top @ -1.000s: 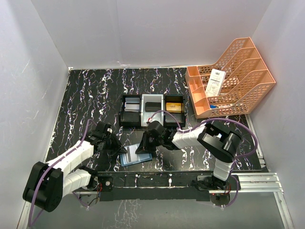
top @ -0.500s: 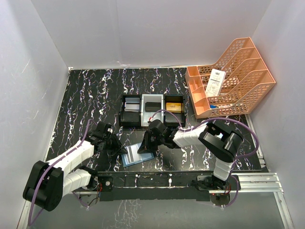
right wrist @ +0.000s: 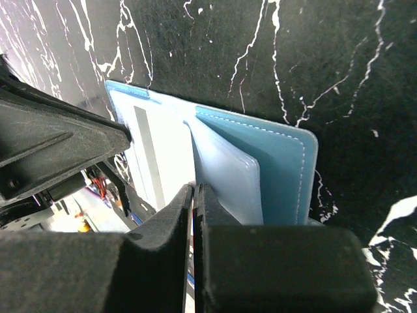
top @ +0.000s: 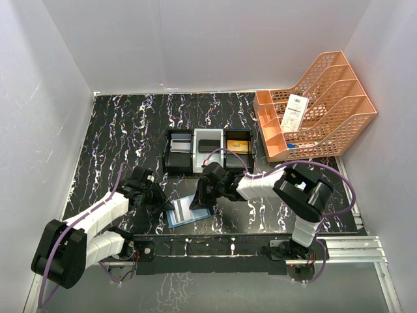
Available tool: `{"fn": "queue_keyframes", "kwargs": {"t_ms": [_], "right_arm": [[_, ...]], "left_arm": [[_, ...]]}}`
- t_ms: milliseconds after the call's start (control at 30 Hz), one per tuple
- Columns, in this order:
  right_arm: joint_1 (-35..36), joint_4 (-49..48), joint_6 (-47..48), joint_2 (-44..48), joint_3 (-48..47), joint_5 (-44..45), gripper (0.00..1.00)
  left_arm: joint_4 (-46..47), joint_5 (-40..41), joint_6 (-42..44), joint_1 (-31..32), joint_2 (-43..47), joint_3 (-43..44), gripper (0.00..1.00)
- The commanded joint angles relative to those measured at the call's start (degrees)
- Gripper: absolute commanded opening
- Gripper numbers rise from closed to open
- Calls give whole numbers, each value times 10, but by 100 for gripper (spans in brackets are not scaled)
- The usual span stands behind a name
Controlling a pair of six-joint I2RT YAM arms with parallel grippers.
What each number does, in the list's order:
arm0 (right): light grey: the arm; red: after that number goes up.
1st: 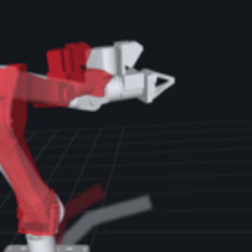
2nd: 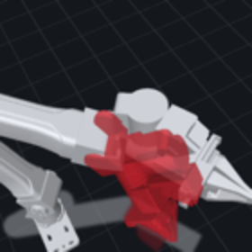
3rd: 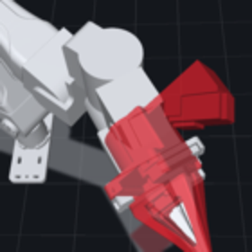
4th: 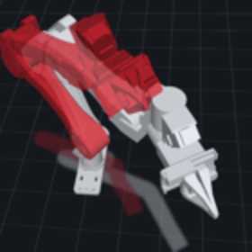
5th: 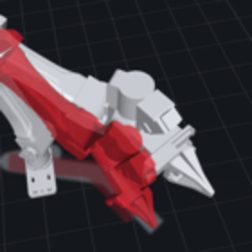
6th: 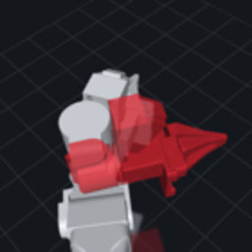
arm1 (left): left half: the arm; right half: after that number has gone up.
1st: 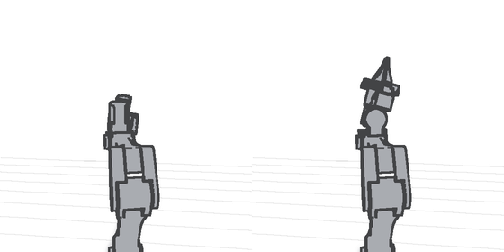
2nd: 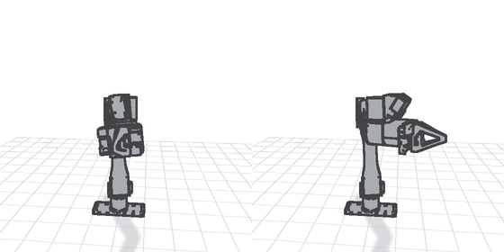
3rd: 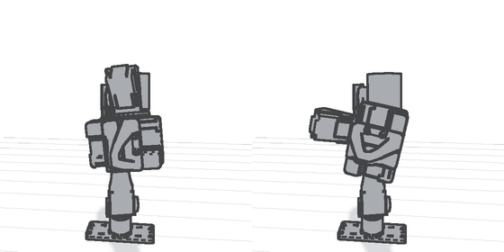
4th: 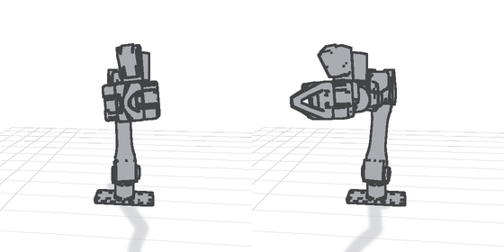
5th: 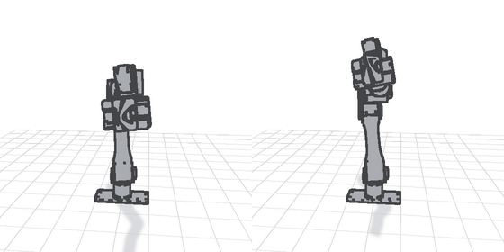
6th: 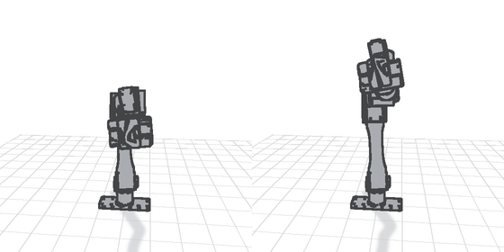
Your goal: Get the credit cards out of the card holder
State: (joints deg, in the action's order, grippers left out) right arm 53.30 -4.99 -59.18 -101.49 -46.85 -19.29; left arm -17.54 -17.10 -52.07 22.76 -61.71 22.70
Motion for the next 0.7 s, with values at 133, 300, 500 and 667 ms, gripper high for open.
{"fn": "queue_keyframes", "kwargs": {"t_ms": [133, 300, 500, 667], "right_arm": [[-35, -46, -11, 38, 48, -39, 0], [-36, 23, 34, 32, 17, -19, 0], [-36, 2, 25, 24, 16, -31, 0], [-36, -3, 21, 21, 14, -30, 0]], "left_arm": [[-38, 26, 14, 5, -7, -17, 8], [-37, 23, 14, 6, -4, -16, 8], [-57, 15, 23, 6, 28, 14, 24], [-84, 17, 28, 7, 59, 57, 38]]}}
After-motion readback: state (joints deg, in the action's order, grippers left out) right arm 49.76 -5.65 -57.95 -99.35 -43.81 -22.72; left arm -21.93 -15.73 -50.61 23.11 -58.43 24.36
